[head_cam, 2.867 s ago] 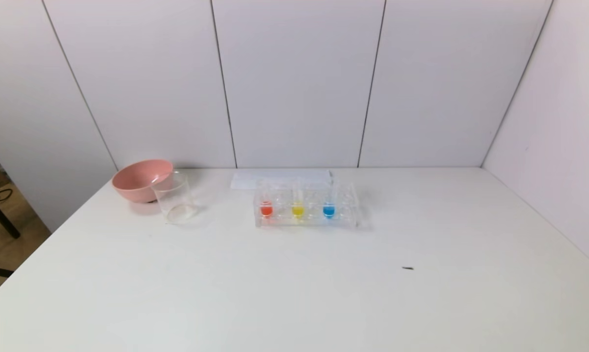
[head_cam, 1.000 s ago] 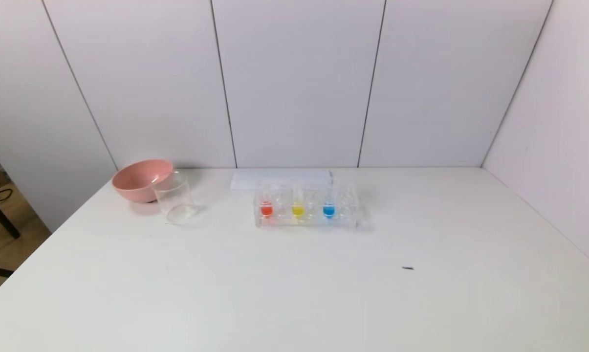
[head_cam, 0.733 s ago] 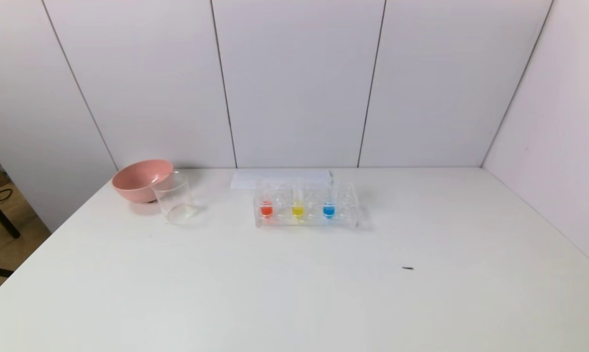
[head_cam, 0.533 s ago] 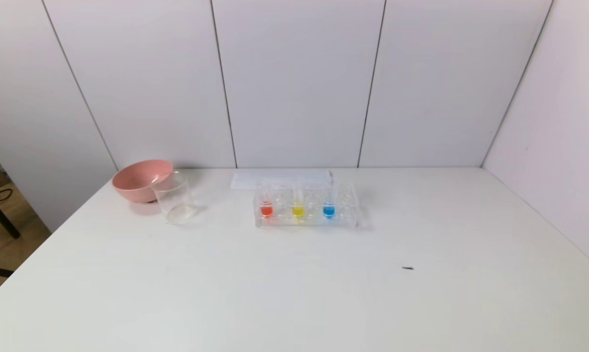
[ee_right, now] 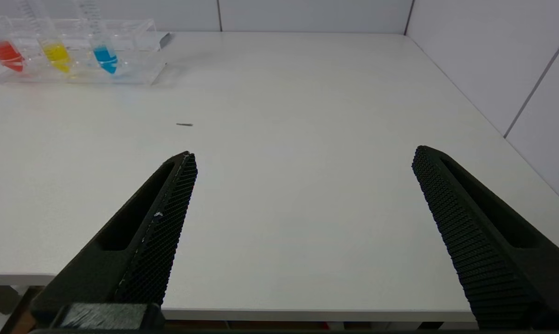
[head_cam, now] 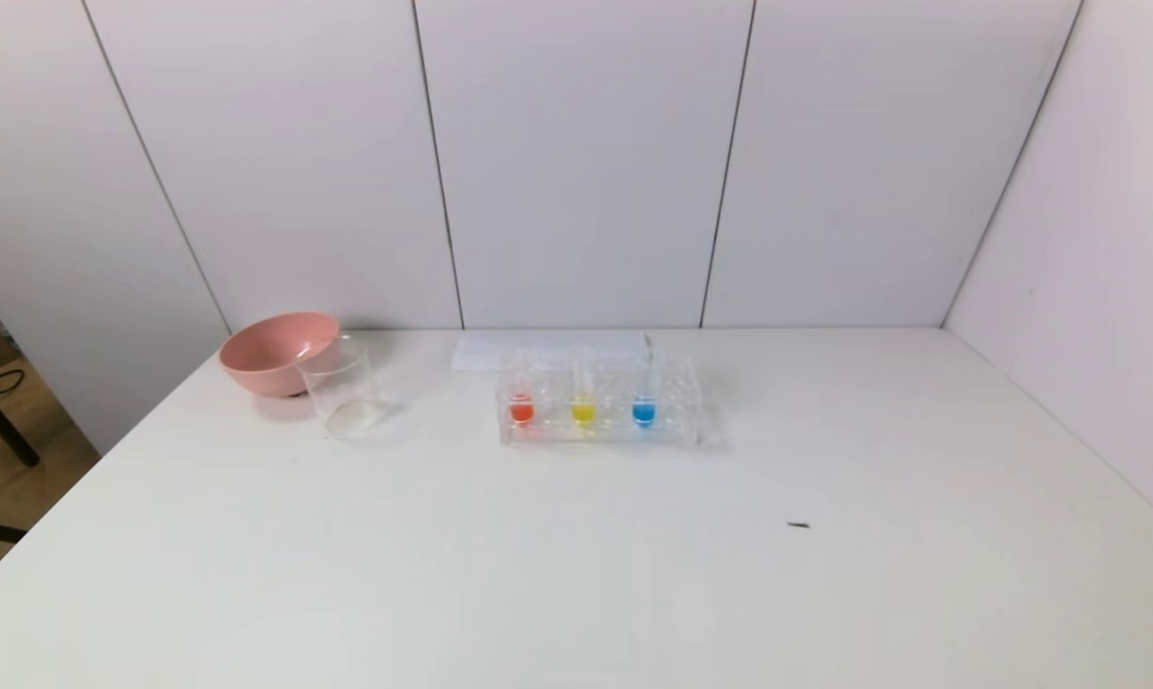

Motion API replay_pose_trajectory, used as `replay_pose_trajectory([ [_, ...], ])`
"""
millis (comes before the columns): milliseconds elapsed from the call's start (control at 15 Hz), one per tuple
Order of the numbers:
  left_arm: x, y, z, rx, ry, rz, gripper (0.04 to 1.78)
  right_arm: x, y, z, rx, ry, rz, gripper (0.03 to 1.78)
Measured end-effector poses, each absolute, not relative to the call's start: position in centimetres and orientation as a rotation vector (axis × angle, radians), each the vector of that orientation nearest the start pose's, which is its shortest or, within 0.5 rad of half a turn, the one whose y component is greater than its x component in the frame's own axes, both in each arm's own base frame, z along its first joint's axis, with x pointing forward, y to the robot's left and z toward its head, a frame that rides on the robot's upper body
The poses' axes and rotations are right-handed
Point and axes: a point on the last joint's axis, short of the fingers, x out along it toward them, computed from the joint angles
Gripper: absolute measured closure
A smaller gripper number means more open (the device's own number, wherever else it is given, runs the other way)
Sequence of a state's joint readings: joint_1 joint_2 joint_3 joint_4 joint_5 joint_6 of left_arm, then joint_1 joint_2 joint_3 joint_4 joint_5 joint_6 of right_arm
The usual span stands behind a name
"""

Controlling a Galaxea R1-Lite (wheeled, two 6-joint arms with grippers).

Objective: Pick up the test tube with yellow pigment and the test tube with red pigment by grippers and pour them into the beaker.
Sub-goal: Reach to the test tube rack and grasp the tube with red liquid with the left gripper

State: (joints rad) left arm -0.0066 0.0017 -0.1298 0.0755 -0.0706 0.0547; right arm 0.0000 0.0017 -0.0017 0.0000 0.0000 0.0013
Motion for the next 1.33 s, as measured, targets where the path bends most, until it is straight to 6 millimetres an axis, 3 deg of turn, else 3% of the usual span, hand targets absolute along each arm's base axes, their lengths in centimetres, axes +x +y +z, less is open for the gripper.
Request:
replay_pose_trajectory([
  [333, -4.4, -0.2, 13.8, 0.058, -0.085, -0.092, 0.05, -2.3, 0.0, 7.6, 0.002, 0.0, 0.0, 0.11],
  [733, -3.1, -0.2, 21.2, 0.061, -0.088, -0.095, 0.05, -2.3, 0.0, 7.6, 0.002, 0.0, 0.0, 0.11],
  [1000, 0.0, -0.2, 25.6, 0.06, -0.07, -0.097, 0.05, -2.3, 0.0, 7.6, 0.002, 0.0, 0.0, 0.11],
  [1333, 6.0, -0.4, 29.3, 0.052, -0.043, -0.133, 0.05, -2.3, 0.0, 7.6, 0.001, 0.0, 0.0, 0.11],
])
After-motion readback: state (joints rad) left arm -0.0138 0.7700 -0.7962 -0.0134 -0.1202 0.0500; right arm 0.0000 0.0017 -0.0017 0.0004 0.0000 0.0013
